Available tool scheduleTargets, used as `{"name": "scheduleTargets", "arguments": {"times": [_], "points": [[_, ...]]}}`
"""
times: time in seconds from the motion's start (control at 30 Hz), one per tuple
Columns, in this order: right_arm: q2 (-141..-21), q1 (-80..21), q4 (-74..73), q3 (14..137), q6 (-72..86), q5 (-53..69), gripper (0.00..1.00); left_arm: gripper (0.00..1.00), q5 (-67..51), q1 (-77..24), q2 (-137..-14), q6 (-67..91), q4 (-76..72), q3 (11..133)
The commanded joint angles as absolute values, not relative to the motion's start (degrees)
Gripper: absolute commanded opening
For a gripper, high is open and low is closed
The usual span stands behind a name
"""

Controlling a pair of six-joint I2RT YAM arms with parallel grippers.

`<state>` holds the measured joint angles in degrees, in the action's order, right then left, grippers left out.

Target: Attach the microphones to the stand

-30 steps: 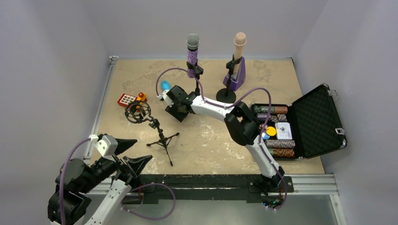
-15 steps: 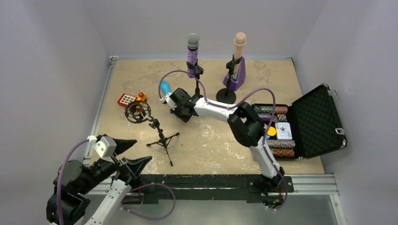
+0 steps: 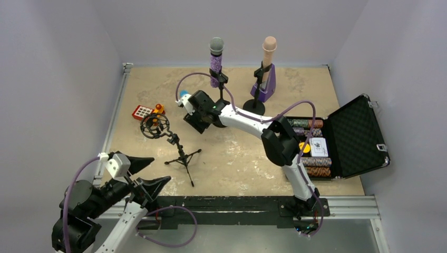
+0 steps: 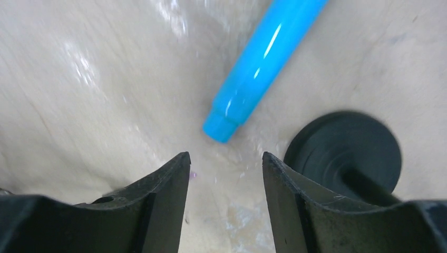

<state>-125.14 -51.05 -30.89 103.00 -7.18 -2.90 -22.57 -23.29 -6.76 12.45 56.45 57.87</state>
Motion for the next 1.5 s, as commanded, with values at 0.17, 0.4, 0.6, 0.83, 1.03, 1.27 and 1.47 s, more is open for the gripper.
{"name": "scheduleTargets", "arguments": {"times": [0.17,0.4,0.6,0.83,1.03,1.27,1.47], "points": [[-133.02,-50.89,-32.89,119.90,-1.94,-2.13,0.62,0.92,-23.07,-23.47,-6.60,12.36,55.10,60.26],[-136.01,-50.76,-33.13,121.28,-0.69,-5.64,0.59,0.93,-22.84,-23.47,-6.51,11.61,55.92,60.99],[-136.60,-49.68,-34.36,119.97,-0.77,-5.46,0.54,0.93,-23.24,-23.46,-6.56,11.60,55.52,61.15],[-137.39,-49.56,-37.38,120.79,-0.92,-0.60,0.47,0.93,-23.55,-23.46,-6.54,11.99,55.79,62.10],[-137.23,-49.57,-38.49,120.04,-0.86,1.11,0.41,0.93,-23.72,-23.47,-6.37,12.21,56.39,62.89],[-137.43,-49.58,-39.32,120.47,-1.43,0.97,0.31,0.93,-23.91,-23.44,-6.34,12.39,56.81,63.66],[-136.28,-49.57,-41.14,118.28,-2.39,1.69,0.25,0.93,-24.04,-23.47,-6.25,12.39,56.83,63.91]]}}
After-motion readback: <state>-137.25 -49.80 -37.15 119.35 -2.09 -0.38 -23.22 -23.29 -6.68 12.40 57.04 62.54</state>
